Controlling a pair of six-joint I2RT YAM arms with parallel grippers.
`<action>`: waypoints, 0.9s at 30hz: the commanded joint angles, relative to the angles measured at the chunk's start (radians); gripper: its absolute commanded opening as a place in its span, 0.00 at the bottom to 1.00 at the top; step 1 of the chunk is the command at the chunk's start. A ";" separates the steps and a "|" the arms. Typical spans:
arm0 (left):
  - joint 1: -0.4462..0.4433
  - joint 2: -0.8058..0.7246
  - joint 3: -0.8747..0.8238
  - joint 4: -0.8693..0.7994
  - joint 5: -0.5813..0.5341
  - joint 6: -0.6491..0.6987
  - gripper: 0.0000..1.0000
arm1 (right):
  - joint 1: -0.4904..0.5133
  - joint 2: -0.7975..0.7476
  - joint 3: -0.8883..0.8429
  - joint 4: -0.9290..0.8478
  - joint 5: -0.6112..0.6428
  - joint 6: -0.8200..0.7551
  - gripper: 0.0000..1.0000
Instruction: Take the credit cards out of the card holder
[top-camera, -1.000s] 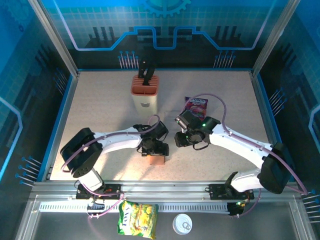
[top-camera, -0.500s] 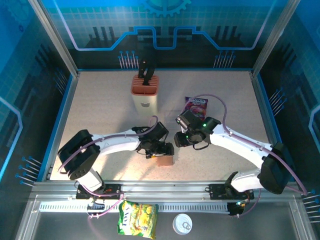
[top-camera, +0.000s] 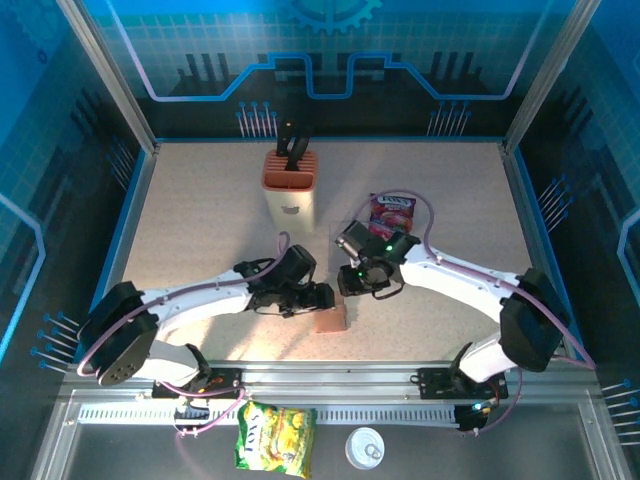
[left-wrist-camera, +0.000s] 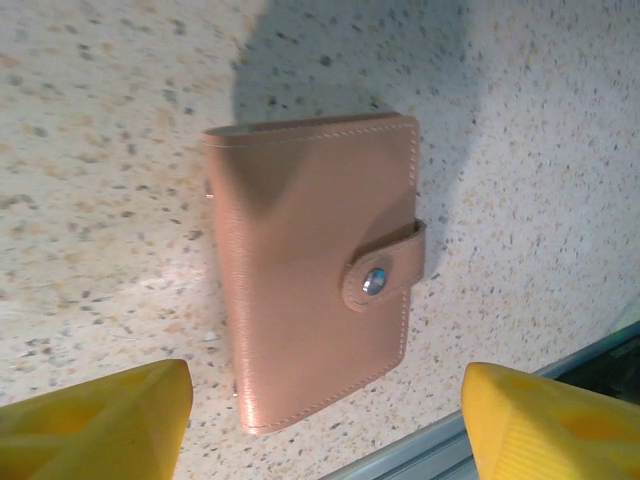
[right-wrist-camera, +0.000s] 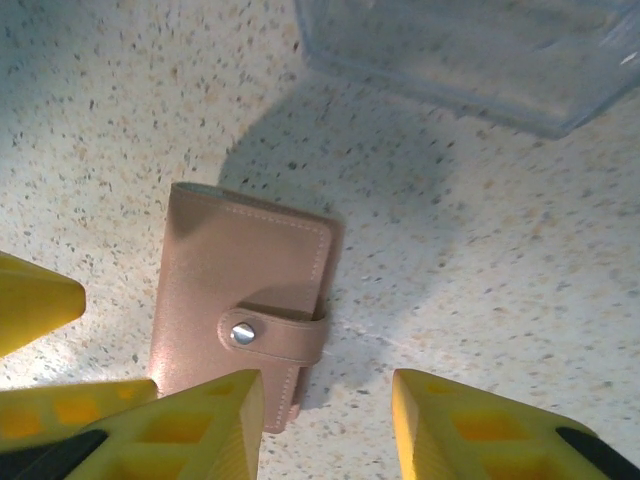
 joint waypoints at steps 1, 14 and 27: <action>0.031 -0.064 -0.059 0.052 -0.008 -0.024 0.64 | 0.037 0.058 0.031 0.007 -0.020 0.067 0.39; 0.113 -0.226 -0.272 0.215 -0.003 -0.113 0.45 | 0.107 0.216 0.067 -0.002 -0.017 0.132 0.35; 0.129 -0.260 -0.373 0.314 0.027 -0.152 0.31 | 0.156 0.290 0.132 -0.056 0.005 0.162 0.33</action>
